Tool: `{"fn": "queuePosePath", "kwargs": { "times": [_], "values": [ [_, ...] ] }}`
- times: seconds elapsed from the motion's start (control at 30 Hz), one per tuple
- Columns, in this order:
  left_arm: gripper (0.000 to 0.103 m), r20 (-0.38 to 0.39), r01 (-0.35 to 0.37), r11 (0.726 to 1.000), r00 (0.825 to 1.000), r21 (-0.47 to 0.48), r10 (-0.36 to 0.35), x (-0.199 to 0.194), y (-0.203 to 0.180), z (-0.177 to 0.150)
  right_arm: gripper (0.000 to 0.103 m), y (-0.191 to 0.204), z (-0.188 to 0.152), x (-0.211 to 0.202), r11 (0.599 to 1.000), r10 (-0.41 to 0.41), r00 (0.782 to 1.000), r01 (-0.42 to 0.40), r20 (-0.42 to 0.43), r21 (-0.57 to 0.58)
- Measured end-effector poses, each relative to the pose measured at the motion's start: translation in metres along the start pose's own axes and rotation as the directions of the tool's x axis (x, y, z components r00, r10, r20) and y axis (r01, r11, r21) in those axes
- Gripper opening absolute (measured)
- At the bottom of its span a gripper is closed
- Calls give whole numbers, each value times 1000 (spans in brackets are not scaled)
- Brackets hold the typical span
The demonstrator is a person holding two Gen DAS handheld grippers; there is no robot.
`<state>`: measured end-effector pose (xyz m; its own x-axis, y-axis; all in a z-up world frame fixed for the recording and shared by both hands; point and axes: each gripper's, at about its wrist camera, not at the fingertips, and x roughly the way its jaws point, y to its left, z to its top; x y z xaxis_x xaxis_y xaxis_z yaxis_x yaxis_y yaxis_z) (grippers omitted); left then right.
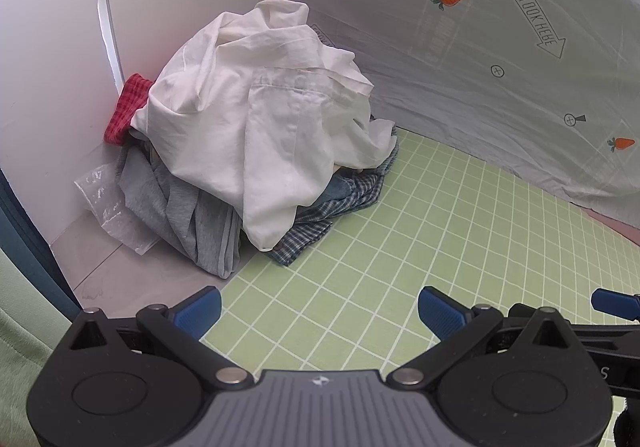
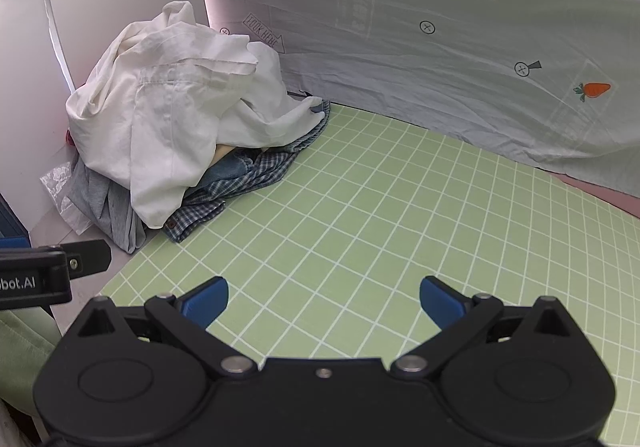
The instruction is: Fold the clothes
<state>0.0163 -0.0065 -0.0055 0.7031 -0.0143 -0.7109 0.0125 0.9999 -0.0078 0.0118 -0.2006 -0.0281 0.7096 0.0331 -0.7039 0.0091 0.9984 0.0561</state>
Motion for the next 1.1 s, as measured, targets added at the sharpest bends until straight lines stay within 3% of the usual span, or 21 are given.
{"fn": "queuePosePath", "kwargs": {
  "times": [0.73,1.1],
  "values": [
    [103,-12,-10,999,1000,34,11,10,-2,8,103,6,8,14,1000,-16,1000,16,-20,-3],
    [103,-31,-30,999,999,29,31,45,2,44,103,0,56,47,999,-51,999,51,16,-10]
  ]
}}
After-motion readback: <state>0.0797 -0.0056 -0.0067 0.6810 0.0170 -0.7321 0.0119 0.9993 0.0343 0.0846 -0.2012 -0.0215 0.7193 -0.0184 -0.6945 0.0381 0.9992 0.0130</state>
